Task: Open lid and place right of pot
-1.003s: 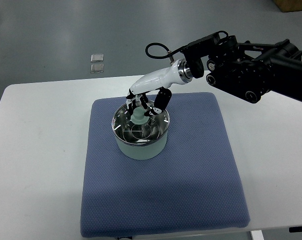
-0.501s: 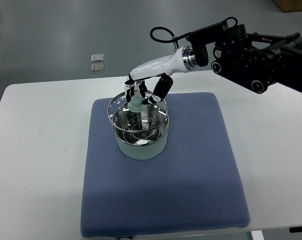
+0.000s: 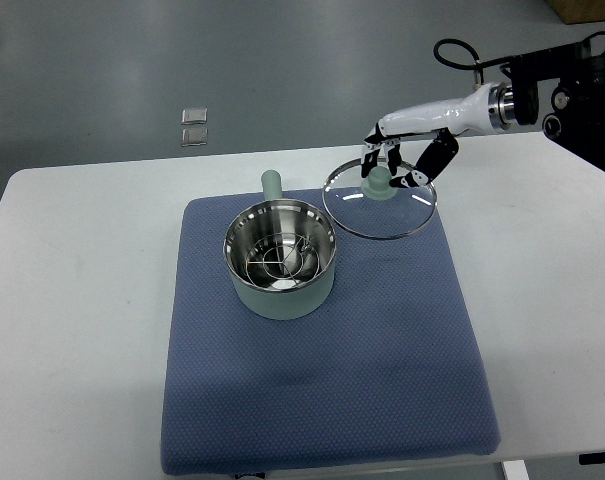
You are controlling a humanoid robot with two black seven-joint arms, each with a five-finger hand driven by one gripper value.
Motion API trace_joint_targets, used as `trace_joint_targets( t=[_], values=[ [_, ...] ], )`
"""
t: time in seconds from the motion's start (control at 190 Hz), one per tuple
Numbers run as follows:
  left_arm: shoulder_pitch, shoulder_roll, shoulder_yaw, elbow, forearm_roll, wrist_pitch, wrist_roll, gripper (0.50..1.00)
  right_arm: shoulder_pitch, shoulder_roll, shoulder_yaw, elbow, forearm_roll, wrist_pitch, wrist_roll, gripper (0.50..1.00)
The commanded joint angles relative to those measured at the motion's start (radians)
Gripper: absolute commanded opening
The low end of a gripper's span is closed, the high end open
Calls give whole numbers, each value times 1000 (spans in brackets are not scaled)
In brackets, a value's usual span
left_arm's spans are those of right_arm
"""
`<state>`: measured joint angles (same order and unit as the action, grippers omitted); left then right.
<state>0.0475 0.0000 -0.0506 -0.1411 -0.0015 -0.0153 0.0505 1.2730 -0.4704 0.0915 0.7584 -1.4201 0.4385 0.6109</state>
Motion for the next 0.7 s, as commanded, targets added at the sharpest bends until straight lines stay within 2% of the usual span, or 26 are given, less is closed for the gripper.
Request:
trace_joint_targets(
  t=[0.0,0.137,0.301,0.48,0.485,0.491,0.496,0.501,0.507,0.512,0.517,0.528,0.533,0.538,0.544,0.549,0.554,0.57,0.575,0.617,0.697],
  values=[
    [0,0,0,0,0,0,0,1000,-41,-20,1,-1,0,-21,0,500],
    [0,0,0,0,0,0,0,1000,-84,-24,1,-1,-2,-32,0,500],
    [0,0,0,0,0,0,2,1000,-150,-11,-1,1,-2,-80,0,500],
    [2,0,0,1,0,0,2,1000,-182,-11,2,6,3,-83,0,502],
    [2,0,0,1,0,0,2,1000,-184,-13,2,6,3,-84,0,545],
    [2,0,0,1,0,0,2,1000,-184,-13,2,6,3,-84,0,545],
    [2,0,0,1,0,0,0,1000,-187,-13,4,4,3,-84,0,592],
    [2,0,0,1,0,0,0,1000,-187,-13,4,4,3,-84,0,592],
    [2,0,0,1,0,0,2,1000,-188,-13,8,4,4,-84,0,643],
    [2,0,0,1,0,0,2,1000,-189,-13,8,4,4,-84,0,643],
    [2,0,0,1,0,0,2,1000,-192,-13,13,4,4,-86,0,698],
    [2,0,0,1,0,0,2,1000,-192,-13,13,4,4,-86,0,699],
    [2,0,0,1,0,0,2,1000,-193,-11,19,4,9,-87,0,743],
    [2,0,0,1,0,0,2,1000,-193,-11,19,4,9,-87,0,744],
    [2,0,0,1,0,0,2,1000,-195,-11,27,4,15,-89,0,782],
    [2,0,0,1,0,0,2,1000,-195,-11,27,4,15,-89,0,782],
    [2,0,0,1,0,0,2,1000,-198,-11,34,4,21,-89,0,813],
    [2,0,0,1,0,0,2,1000,-201,-11,43,4,29,-87,0,836],
    [2,0,0,1,0,0,2,1000,-204,-11,51,4,36,-84,0,860],
    [2,0,0,0,0,0,0,1000,-216,-11,86,4,81,-75,0,907],
    [2,0,0,0,0,0,2,1000,-221,-7,128,-13,159,-73,0,911]
  ],
)
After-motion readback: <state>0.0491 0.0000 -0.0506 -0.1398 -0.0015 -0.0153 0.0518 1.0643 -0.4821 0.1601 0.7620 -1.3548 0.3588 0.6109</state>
